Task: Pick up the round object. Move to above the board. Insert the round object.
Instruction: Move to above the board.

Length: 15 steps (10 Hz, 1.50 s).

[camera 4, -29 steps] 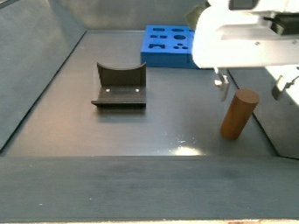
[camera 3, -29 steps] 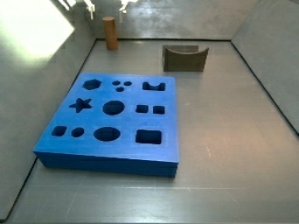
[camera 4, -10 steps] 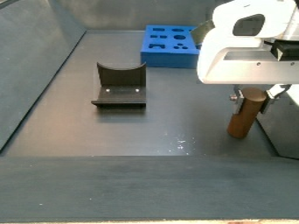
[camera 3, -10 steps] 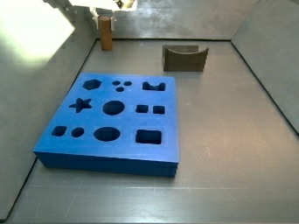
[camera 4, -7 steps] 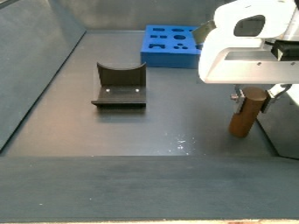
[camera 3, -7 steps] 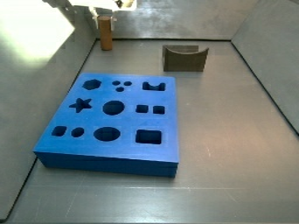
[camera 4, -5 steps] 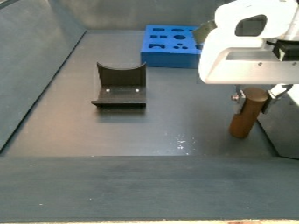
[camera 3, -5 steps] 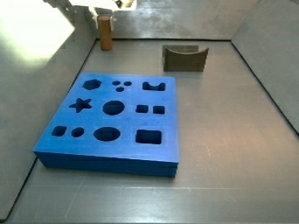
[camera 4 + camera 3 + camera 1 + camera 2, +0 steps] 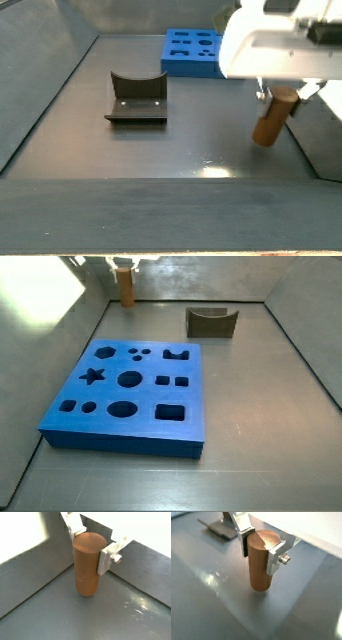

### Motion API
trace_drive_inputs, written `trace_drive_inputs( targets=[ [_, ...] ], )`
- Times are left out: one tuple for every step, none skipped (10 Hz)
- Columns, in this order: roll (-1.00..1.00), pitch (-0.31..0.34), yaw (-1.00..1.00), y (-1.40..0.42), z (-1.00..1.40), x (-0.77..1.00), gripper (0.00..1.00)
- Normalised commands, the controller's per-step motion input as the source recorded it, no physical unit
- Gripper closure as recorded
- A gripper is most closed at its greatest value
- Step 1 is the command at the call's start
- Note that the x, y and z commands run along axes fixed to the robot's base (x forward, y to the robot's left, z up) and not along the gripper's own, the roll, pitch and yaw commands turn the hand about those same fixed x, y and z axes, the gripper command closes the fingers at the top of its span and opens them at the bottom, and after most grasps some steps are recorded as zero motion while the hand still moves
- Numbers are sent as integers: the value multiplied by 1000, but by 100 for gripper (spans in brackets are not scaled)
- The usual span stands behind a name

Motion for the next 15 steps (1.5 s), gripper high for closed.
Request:
trace_drive_inputs(
  targets=[
    [191, 56, -5, -248, 1000, 238, 100],
    [209, 124, 5, -233, 1000, 224, 100],
    [217, 193, 15, -210, 1000, 201, 100],
    [210, 217, 19, -196, 1000, 187, 100],
    [200, 222, 27, -176, 1000, 166, 100],
    [186, 216, 28, -168, 1000, 156, 100],
    [174, 191, 28, -149, 1000, 136, 100],
    [168, 176, 30, -140, 1000, 122, 100],
    [158, 167, 32, -129, 1000, 110, 100],
    [158, 160, 32, -117, 1000, 100, 100],
    [160, 167, 32, -106, 1000, 86, 100],
    [169, 169, 34, -94, 1000, 75, 100],
    [173, 166, 37, -81, 1000, 59, 100],
    [164, 156, 35, -77, 1000, 49, 100],
    [152, 150, 35, -70, 1000, 43, 100]
  ],
)
